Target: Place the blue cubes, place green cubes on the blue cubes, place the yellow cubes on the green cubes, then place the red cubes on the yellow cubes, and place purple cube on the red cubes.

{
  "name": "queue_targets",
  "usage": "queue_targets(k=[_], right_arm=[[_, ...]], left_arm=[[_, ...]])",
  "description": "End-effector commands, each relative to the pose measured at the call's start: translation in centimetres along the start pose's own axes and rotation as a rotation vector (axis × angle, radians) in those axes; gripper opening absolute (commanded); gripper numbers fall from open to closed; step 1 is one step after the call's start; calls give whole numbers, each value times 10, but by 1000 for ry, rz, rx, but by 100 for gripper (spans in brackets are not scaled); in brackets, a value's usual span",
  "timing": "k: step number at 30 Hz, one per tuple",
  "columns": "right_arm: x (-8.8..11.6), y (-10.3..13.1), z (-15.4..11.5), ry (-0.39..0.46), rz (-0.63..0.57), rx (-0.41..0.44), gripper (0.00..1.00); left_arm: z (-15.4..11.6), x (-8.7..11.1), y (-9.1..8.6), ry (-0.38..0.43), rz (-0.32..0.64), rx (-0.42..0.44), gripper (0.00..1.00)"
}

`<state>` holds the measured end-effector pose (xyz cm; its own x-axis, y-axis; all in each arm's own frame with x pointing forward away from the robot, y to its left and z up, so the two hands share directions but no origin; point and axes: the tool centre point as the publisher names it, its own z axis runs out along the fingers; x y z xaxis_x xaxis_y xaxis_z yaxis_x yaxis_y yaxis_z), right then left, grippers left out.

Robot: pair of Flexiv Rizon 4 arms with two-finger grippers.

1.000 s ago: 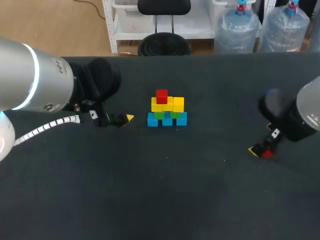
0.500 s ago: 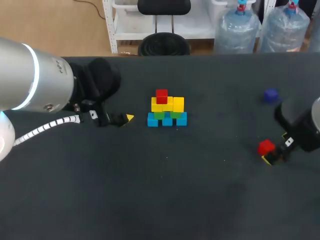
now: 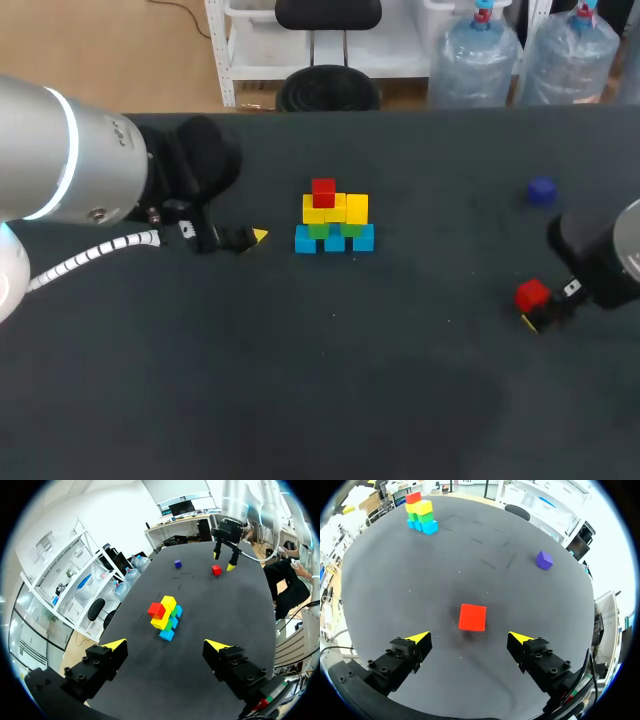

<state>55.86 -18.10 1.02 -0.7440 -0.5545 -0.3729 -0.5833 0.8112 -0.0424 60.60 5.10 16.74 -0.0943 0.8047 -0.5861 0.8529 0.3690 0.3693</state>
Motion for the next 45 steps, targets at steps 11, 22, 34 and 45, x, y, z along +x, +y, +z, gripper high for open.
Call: queue_targets(k=[11,22,34,45], right_arm=[[-1,-3,23,-10,14,98,80],[-7,-4,25,-26,14,76,65],[-7,-1,28,-49,66,44,42],[-8,-1,30,-55,51,32,0]], left_arm=[[1,0,-1,1,-1,-6,100],[1,0,-1,1,-1,-6,100],[1,0,-1,1,-1,-6,100],[1,0,-1,1,-1,-6,100]])
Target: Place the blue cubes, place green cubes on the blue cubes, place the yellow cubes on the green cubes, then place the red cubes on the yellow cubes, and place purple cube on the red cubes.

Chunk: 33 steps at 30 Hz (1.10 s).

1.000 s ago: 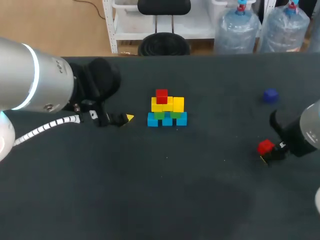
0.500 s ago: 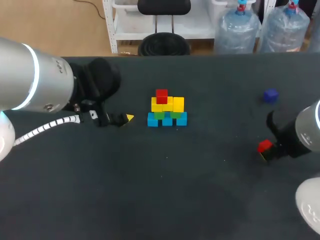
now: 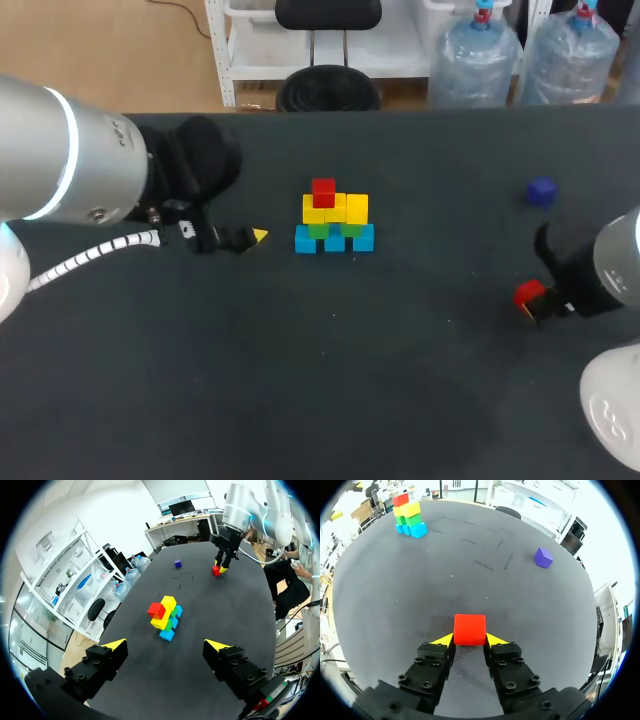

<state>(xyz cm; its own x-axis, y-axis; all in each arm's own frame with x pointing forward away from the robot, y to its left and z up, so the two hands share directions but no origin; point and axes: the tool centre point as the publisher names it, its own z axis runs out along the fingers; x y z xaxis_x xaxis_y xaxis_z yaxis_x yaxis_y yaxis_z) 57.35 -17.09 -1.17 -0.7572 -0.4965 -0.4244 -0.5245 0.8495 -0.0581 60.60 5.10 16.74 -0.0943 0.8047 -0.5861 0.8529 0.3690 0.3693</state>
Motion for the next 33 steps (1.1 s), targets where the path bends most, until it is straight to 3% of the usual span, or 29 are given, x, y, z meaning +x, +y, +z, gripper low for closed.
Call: queue_targets(k=[1,15,33], right_arm=[[0,0,3,-3,-18,-18,0],[-28,8,-13,1,-222,-142,0],[-74,18,-55,-2,-446,-225,0]], left_arm=[[1,0,-1,1,-1,-6,100],[1,0,-1,1,-1,-6,100],[1,0,-1,1,-1,-6,100]])
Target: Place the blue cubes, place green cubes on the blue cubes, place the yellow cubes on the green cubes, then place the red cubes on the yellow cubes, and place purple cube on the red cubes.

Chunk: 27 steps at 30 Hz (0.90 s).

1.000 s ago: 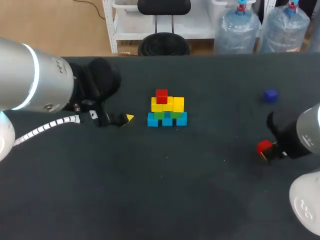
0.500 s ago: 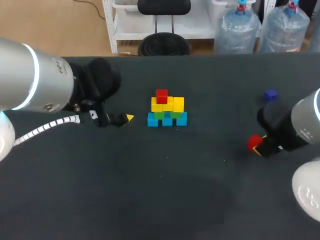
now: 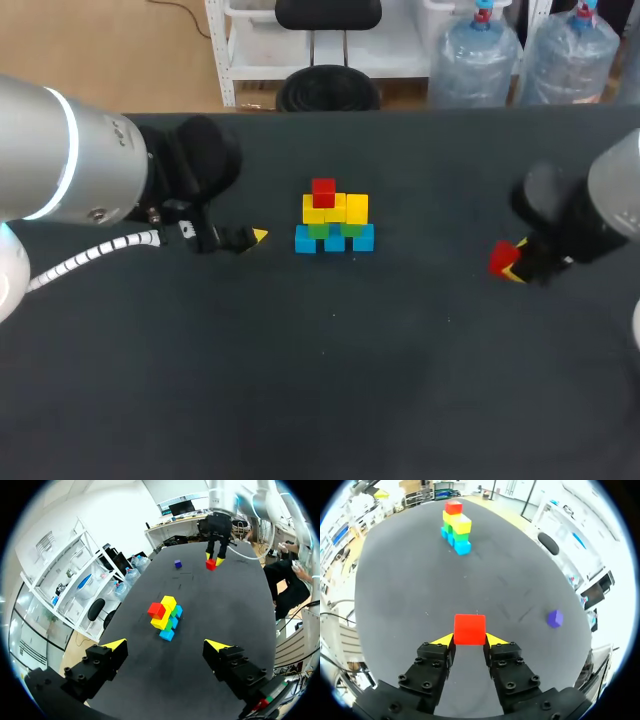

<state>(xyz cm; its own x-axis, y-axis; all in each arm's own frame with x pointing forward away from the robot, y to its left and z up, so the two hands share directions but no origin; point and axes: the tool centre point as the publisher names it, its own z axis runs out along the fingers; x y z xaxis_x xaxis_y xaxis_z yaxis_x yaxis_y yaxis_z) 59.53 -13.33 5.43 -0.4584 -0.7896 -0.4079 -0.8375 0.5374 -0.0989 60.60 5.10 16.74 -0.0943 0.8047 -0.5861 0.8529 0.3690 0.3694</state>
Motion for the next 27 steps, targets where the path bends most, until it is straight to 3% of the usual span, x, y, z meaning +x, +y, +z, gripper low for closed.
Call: queue_targets(k=[1,13,27], right_arm=[[-14,-2,-12,-3,-33,-76,0],[-59,-5,-10,-49,-94,-70,0],[-104,-6,-6,-276,-109,-71,0]], left_arm=[[1,0,-1,1,-1,-6,100],[1,0,-1,1,-1,-6,100],[1,0,-1,1,-1,-6,100]])
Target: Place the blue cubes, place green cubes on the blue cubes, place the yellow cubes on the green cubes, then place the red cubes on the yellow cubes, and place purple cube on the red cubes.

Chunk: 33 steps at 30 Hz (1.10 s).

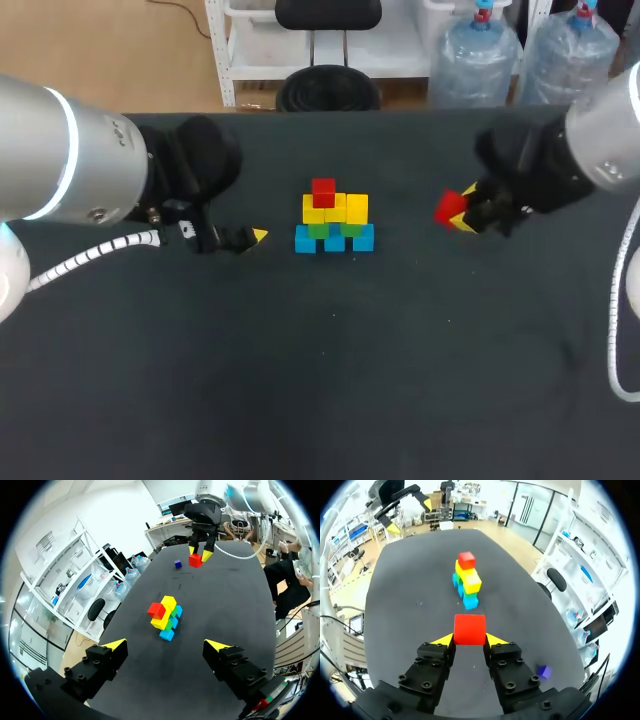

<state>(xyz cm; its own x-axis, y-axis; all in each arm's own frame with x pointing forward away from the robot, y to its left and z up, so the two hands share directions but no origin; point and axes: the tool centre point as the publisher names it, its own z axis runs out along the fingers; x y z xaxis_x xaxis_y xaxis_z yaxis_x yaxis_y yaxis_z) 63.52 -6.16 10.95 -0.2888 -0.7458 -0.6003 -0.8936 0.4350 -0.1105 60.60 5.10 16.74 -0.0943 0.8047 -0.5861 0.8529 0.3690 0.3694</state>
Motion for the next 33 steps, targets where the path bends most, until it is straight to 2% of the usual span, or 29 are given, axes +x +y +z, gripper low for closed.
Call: queue_targets(k=[1,5,7,9,17,21,29,33], right_arm=[[-6,-8,12,-48,-5,-19,0],[-19,-11,19,-59,-31,-39,0],[-24,-11,24,-60,-53,-86,0],[-28,-9,31,-38,-103,-144,0],[-44,-13,40,49,-223,-276,0],[-52,-20,39,86,-249,-303,0],[-56,-19,41,161,-277,-411,0],[-57,-15,45,182,-286,-431,0]], left_arm=[[1,0,-1,1,-1,-6,100],[1,0,-1,1,-1,-6,100],[1,0,-1,1,-1,-6,100],[1,0,-1,1,-1,-6,100],[1,0,-1,1,-1,-6,100],[1,0,-1,1,-1,-6,100],[1,0,-1,1,-1,-6,100],[1,0,-1,1,-1,-6,100]])
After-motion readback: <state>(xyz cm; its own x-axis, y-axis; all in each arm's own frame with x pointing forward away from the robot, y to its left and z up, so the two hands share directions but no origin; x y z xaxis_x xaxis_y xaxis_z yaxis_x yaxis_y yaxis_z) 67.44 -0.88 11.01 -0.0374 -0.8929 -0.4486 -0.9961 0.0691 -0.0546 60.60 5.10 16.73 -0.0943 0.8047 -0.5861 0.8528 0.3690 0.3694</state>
